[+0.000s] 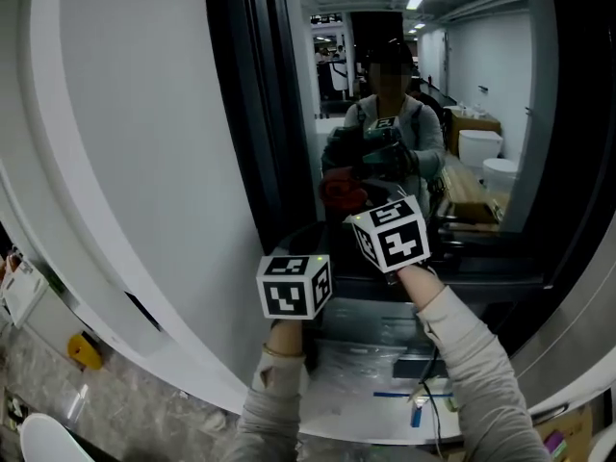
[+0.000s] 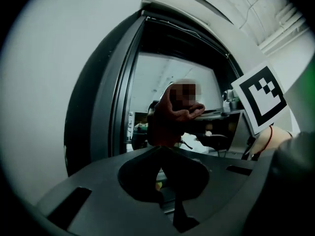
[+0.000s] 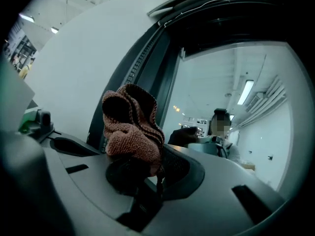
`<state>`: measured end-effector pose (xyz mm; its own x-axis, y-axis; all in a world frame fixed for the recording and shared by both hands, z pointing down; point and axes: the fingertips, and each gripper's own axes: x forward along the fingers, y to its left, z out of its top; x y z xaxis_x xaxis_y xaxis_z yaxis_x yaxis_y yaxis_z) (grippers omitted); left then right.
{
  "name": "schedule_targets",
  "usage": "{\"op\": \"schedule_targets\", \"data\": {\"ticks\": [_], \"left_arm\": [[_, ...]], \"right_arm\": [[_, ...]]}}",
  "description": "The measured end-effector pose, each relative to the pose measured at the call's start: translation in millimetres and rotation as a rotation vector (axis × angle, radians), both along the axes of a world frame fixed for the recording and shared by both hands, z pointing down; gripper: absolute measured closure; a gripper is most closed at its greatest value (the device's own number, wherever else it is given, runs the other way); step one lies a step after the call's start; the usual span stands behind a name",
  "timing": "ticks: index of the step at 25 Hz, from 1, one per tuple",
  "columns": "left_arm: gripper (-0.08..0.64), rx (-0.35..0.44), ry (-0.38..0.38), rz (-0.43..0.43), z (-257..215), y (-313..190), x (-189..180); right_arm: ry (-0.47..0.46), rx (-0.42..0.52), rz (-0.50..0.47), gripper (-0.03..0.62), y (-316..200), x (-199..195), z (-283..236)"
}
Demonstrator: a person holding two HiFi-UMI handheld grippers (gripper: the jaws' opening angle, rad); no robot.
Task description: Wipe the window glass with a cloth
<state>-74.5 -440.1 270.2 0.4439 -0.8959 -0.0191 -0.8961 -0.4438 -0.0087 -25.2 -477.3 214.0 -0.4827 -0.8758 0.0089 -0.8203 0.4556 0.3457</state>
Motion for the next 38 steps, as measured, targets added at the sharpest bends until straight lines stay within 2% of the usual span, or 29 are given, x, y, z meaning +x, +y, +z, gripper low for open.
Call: {"op": "schedule_targets", "data": {"ticks": [6,12,18,28,38], "left_arm": [[0.557,-0.007,-0.003,-0.028,6,-4,-9],[0.557,-0.009,-0.004,-0.033,8,-7,-7],[0.557,-0.008,-0.012,-0.008,10,-7,11],[0.557,-0.009,-0.028,0.094,14,-5,74],[0.557,-0.006,-0.038,0.238,13,0,159]], "right_arm": [[0.013,-0.044,0.020,0.549,-27,-7,20],[0.020,-0.046,0.018,0.549,-33,-4,18],[0.026,-0.050,0.032,0.549,-28,21,18],[0.004,-0.053,0.130,0.549,-12,105,19],[-0.031,-0.057,0.306,0.549,8,216,18]]}}
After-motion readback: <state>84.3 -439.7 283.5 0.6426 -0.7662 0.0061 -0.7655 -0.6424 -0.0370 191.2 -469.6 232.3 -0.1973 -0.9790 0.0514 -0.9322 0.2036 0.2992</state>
